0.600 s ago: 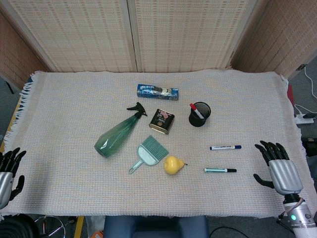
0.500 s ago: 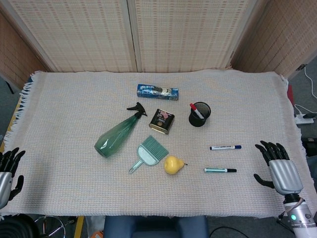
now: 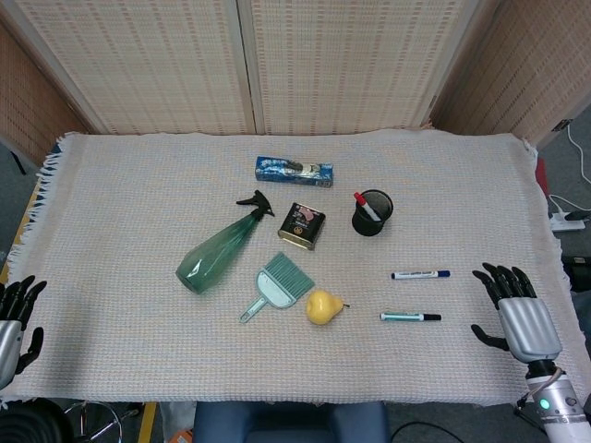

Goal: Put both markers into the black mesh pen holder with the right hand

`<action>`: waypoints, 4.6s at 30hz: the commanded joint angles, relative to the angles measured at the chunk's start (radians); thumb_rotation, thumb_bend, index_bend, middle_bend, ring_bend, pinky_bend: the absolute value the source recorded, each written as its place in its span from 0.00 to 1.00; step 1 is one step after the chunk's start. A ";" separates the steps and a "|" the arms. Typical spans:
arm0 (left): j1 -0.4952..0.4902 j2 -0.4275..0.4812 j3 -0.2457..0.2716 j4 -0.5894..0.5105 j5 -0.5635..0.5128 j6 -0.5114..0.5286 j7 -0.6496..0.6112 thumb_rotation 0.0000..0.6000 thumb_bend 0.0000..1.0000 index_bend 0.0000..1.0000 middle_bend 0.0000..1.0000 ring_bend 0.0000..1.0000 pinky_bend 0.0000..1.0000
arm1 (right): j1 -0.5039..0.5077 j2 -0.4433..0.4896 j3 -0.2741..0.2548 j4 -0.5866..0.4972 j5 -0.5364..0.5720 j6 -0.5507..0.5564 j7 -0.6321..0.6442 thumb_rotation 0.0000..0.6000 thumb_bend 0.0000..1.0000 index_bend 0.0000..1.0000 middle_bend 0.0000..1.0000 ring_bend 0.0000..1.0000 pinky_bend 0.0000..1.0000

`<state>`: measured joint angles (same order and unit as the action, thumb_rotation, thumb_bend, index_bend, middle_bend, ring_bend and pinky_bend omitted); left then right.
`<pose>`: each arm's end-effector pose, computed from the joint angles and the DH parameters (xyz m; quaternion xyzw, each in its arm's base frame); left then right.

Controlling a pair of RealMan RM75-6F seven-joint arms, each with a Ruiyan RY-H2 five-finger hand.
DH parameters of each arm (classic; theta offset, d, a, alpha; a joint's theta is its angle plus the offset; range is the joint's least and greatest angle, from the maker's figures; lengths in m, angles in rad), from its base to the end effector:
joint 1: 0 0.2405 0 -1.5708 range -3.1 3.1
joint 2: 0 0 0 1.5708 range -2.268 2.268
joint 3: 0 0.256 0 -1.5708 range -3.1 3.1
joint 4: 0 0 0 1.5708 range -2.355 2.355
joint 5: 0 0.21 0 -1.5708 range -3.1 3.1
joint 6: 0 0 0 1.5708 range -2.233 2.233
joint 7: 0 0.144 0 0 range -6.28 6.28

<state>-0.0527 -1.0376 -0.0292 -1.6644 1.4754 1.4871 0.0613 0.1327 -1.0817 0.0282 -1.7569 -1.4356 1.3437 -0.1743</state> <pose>-0.3168 0.1662 0.1792 -0.6005 -0.3802 -0.3435 0.6139 -0.2924 -0.1861 0.1386 0.6375 -0.4115 0.3254 0.5642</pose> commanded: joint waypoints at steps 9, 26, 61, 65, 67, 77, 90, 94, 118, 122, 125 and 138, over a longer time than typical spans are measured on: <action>0.003 0.011 0.002 -0.019 0.004 0.006 0.002 1.00 0.51 0.10 0.00 0.00 0.10 | 0.058 -0.101 0.014 0.020 -0.003 -0.056 -0.109 1.00 0.13 0.24 0.06 0.08 0.04; 0.007 0.021 0.001 -0.020 0.006 0.010 -0.023 1.00 0.51 0.10 0.00 0.00 0.10 | 0.239 -0.332 0.070 0.100 0.238 -0.279 -0.417 1.00 0.13 0.39 0.07 0.14 0.08; 0.009 0.030 -0.004 -0.014 -0.005 0.009 -0.052 1.00 0.51 0.10 0.00 0.00 0.10 | 0.341 -0.479 0.041 0.213 0.416 -0.292 -0.519 1.00 0.13 0.50 0.10 0.20 0.15; 0.011 0.031 -0.005 -0.012 -0.005 0.012 -0.058 1.00 0.51 0.10 0.00 0.00 0.10 | 0.346 -0.482 0.036 0.219 0.427 -0.293 -0.522 1.00 0.13 0.53 0.11 0.20 0.15; 0.011 0.032 -0.005 -0.012 -0.005 0.012 -0.058 1.00 0.51 0.10 0.00 0.00 0.10 | 0.348 -0.488 0.033 0.227 0.434 -0.294 -0.523 1.00 0.13 0.54 0.11 0.20 0.16; 0.011 0.035 -0.005 -0.010 -0.001 0.015 -0.068 1.00 0.51 0.10 0.00 0.00 0.10 | 0.359 -0.507 0.027 0.241 0.459 -0.284 -0.537 1.00 0.14 0.59 0.14 0.22 0.17; 0.010 0.035 -0.004 -0.009 -0.005 0.007 -0.069 1.00 0.51 0.10 0.00 0.00 0.10 | 0.364 -0.512 0.022 0.249 0.462 -0.258 -0.541 1.00 0.19 0.66 0.15 0.24 0.20; 0.008 0.035 -0.005 -0.007 -0.007 0.003 -0.074 1.00 0.51 0.10 0.00 0.00 0.10 | 0.365 -0.514 0.021 0.251 0.457 -0.254 -0.537 1.00 0.19 0.66 0.16 0.25 0.21; 0.009 0.033 -0.002 -0.012 -0.001 0.006 -0.061 1.00 0.51 0.10 0.00 0.00 0.10 | 0.368 -0.308 0.222 0.044 0.307 -0.253 -0.027 1.00 0.30 0.70 0.20 0.32 0.28; 0.010 0.033 -0.002 -0.014 0.000 0.009 -0.059 1.00 0.51 0.10 0.00 0.00 0.10 | 0.384 -0.238 0.285 0.043 0.284 -0.309 0.155 1.00 0.33 0.70 0.20 0.32 0.28; 0.011 0.033 -0.002 -0.015 0.001 0.010 -0.058 1.00 0.51 0.10 0.00 0.00 0.10 | 0.407 -0.200 0.331 0.065 0.286 -0.365 0.279 1.00 0.33 0.70 0.20 0.32 0.29; 0.011 0.031 -0.003 -0.015 -0.007 0.006 -0.051 1.00 0.51 0.10 0.00 0.00 0.10 | 0.553 -0.240 0.451 0.369 0.260 -0.602 0.752 1.00 0.33 0.71 0.20 0.32 0.31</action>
<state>-0.0416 -1.0065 -0.0323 -1.6800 1.4700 1.4948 0.0097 0.6239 -1.2917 0.4430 -1.5125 -1.1472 0.8278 0.4437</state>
